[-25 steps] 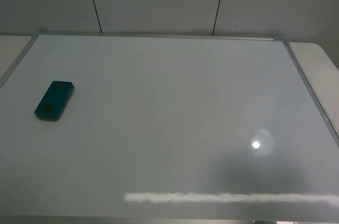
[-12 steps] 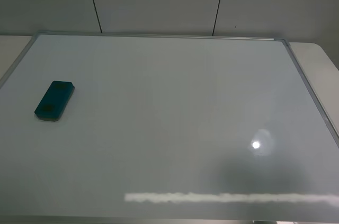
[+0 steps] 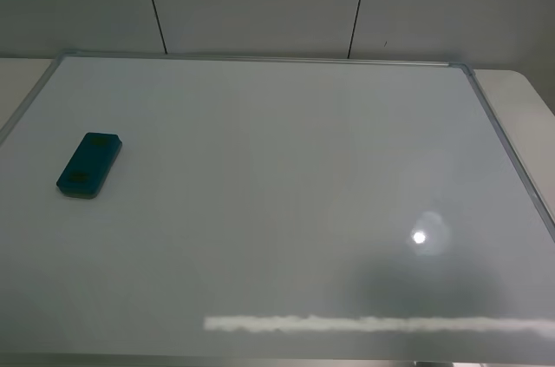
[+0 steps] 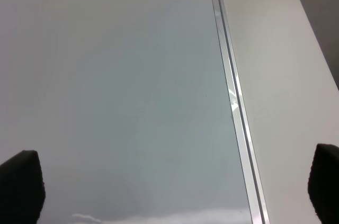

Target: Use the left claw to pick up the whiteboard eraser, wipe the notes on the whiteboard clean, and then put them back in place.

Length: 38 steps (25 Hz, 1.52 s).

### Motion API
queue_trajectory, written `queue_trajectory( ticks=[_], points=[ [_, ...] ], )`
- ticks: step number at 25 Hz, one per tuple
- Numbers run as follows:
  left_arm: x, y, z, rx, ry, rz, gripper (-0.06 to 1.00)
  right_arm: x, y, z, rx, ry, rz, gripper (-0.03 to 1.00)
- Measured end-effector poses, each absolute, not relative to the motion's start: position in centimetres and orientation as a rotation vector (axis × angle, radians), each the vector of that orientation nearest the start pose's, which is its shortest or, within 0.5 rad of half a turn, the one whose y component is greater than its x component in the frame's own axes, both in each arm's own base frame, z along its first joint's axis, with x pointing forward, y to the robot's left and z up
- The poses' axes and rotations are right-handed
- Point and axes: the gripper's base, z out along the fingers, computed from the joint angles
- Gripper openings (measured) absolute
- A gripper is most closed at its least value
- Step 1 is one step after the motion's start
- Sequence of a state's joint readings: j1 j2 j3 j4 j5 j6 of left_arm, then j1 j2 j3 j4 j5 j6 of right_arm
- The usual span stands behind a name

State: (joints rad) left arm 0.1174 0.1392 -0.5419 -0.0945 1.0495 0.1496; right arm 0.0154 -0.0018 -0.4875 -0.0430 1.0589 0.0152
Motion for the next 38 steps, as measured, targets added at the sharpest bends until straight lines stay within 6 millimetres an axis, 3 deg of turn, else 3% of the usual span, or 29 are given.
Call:
queue_trajectory(
  ticks=[12,18,38],
  points=[
    [1.3,-0.6,28.5,0.027,2.127,0.045,0.99,-0.4,-0.3,27.4,0.001,2.053,-0.033,0.99],
    [-0.6,-0.8,28.2,0.033,2.017,0.059,0.99,-0.4,-0.3,27.4,0.001,2.053,-0.033,0.99],
    [-0.7,-0.7,28.1,0.144,2.017,-0.011,0.99,-0.4,-0.3,27.4,0.001,2.053,-0.033,0.99]
  ],
)
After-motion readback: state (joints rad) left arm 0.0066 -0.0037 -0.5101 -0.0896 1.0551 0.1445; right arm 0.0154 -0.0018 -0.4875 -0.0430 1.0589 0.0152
